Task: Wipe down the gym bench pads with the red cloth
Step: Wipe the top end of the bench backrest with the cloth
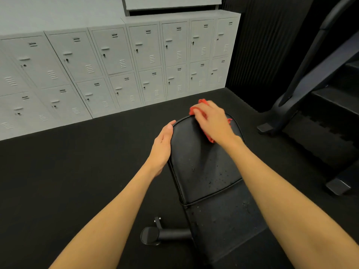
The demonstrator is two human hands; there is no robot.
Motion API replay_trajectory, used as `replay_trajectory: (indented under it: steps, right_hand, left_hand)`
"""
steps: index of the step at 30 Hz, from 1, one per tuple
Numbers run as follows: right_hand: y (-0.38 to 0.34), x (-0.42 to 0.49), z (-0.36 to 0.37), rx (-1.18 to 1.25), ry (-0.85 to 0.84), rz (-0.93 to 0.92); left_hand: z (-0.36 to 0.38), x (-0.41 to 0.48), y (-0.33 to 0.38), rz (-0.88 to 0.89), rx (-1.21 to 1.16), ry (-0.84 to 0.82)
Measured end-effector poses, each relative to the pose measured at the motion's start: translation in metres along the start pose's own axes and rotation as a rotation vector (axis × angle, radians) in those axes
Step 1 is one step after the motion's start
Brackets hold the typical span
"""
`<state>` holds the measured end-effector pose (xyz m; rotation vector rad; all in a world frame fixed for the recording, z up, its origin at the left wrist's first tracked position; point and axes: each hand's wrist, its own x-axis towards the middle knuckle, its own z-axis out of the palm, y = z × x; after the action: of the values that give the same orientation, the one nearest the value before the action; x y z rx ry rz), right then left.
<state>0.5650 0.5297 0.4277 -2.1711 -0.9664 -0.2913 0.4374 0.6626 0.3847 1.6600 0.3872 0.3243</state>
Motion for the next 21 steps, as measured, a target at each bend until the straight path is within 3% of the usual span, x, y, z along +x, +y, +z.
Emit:
replay_trajectory:
  steps: [7, 11, 18, 21]
  right_hand:
    - [0.048, -0.001, -0.030, 0.031, 0.130, 0.353]
    - [0.032, 0.000, -0.017, -0.056, 0.194, 0.455]
    - [-0.048, -0.016, 0.032, -0.074, 0.144, -0.003]
    - [-0.053, -0.017, 0.034, -0.038, 0.042, -0.044]
  left_hand:
    - [0.001, 0.001, -0.001, -0.022, -0.012, -0.012]
    - [0.003, 0.001, -0.002, -0.023, -0.021, -0.002]
    - [0.005, 0.001, -0.002, 0.005, -0.062, 0.042]
    - [0.008, -0.001, -0.002, 0.004, -0.097, 0.052]
